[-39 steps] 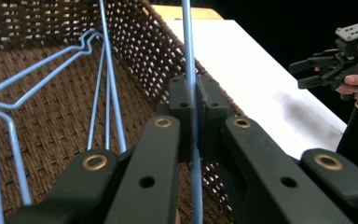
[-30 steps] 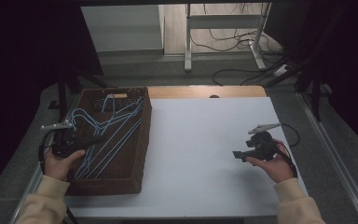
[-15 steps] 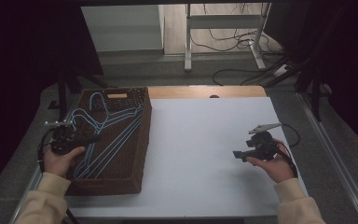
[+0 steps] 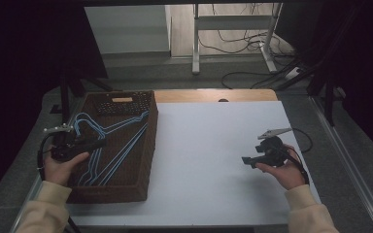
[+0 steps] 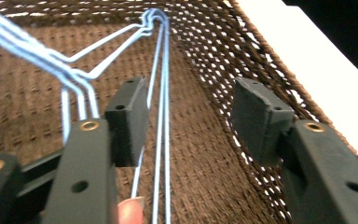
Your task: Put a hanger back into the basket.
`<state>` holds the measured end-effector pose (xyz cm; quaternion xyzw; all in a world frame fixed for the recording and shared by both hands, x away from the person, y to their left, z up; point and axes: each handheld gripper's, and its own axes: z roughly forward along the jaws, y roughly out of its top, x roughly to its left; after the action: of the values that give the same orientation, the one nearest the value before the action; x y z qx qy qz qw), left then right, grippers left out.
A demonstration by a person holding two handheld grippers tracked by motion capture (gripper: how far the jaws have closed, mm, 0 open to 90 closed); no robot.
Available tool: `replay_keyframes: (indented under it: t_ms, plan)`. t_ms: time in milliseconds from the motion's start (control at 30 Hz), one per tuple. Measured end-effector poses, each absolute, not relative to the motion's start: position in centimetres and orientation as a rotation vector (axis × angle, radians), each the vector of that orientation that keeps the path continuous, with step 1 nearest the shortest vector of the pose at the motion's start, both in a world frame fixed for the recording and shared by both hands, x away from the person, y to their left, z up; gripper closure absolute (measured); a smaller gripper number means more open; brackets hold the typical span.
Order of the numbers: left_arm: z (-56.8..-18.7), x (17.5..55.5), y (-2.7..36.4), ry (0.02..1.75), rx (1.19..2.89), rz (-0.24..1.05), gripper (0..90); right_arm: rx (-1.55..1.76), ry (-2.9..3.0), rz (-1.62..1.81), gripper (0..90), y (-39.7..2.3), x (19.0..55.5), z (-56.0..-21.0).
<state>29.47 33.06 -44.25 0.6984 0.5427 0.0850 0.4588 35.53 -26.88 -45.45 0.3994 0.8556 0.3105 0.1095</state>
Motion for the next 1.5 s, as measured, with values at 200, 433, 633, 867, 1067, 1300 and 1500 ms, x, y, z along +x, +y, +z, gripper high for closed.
replay_keyframes:
  t_ms: [200,433,633,867,1067,1300,1500]
  plan:
    - [-43.2,29.0,31.5,1.255,1.761,0.247,36.7,1.156,2.509,0.932,24.9,-26.7,35.5,-45.4]
    - [-41.8,28.6,29.8,1.204,1.78,0.27,34.1,1.151,2.511,0.935,24.7,-26.7,35.5,-45.4]
    - [-41.3,28.2,27.8,1.162,1.802,0.237,32.1,1.152,2.507,0.934,24.4,-26.9,35.5,-45.4]
    - [-41.8,27.2,26.3,1.106,1.812,0.199,30.7,1.155,2.501,0.922,24.3,-26.8,35.0,-45.3]
    - [-42.1,26.2,24.6,1.028,1.842,0.196,30.3,1.146,2.492,0.942,24.3,-27.0,34.4,-45.2]
    - [-42.3,25.5,22.8,0.963,1.878,0.199,29.6,1.133,2.467,1.065,24.1,-28.0,33.0,-45.7]
    - [-43.0,25.5,22.6,0.973,1.895,0.205,29.4,1.08,2.432,1.171,23.8,-28.7,30.9,-45.5]
